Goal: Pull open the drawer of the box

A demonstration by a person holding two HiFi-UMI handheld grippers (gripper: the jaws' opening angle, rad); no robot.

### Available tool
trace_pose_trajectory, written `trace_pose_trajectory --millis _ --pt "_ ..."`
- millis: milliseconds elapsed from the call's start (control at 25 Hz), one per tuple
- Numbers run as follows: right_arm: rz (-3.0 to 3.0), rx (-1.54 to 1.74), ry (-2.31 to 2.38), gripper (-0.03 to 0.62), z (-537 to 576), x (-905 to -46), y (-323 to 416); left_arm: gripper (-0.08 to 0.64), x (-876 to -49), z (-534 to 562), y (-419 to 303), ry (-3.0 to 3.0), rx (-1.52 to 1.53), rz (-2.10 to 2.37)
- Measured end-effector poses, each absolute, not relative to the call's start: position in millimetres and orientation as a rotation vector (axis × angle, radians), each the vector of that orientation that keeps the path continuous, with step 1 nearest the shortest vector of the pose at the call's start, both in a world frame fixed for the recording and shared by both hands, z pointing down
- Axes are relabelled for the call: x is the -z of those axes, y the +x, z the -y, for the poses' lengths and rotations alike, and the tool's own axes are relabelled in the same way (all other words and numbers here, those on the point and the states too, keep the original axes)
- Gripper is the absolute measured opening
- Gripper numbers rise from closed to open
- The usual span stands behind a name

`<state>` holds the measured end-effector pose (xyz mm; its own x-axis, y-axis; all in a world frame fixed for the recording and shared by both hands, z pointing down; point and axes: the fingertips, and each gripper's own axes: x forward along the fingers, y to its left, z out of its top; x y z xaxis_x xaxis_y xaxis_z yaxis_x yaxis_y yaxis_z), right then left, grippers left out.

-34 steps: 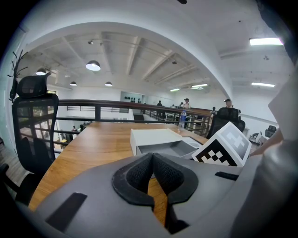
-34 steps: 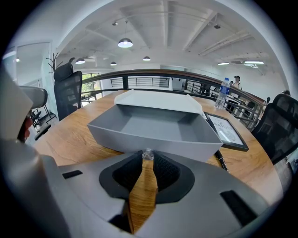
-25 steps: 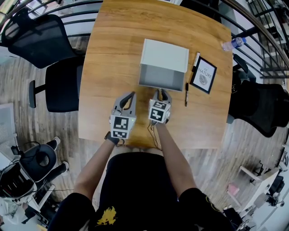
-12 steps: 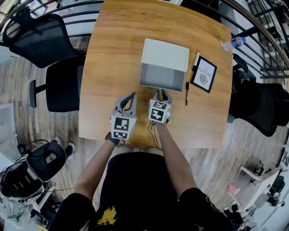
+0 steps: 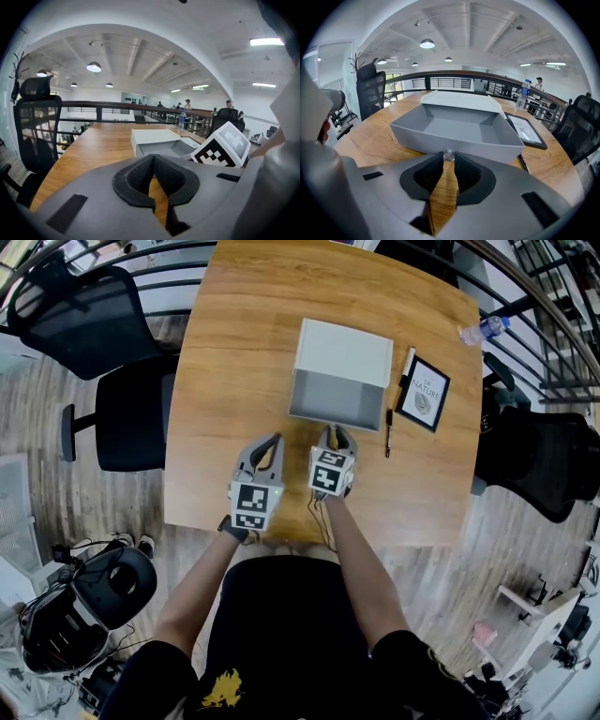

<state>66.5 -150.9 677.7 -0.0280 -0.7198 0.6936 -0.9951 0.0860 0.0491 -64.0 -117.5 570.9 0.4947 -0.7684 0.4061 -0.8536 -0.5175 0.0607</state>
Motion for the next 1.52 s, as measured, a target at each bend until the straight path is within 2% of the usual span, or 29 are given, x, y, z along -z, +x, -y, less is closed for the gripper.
trace_pose_trajectory --millis 1520 --pt "1.85 -0.576 1.634 0.067 140 -683 65 0.018 -559 83 -61 2.526 -0.551 1.344"
